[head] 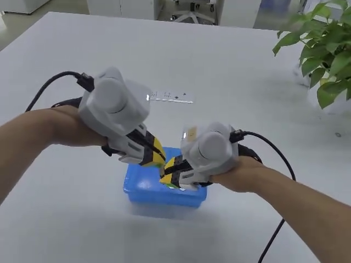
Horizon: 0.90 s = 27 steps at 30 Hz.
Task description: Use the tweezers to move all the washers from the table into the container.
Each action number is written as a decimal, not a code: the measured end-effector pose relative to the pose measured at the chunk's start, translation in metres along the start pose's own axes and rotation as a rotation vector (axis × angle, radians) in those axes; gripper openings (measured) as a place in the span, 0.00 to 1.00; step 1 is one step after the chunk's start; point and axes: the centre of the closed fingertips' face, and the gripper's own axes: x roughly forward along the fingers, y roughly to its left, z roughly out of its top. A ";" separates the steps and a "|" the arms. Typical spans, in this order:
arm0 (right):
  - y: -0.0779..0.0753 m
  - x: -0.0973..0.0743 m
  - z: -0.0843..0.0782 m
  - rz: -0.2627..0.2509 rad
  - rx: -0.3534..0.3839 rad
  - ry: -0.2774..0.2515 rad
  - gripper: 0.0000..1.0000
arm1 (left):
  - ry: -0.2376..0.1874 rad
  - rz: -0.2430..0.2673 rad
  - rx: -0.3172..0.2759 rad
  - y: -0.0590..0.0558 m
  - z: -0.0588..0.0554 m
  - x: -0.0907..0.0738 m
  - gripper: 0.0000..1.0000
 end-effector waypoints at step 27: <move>-0.002 0.013 -0.014 0.030 0.019 0.026 0.10 | 0.007 -0.021 -0.018 0.004 -0.012 0.014 0.06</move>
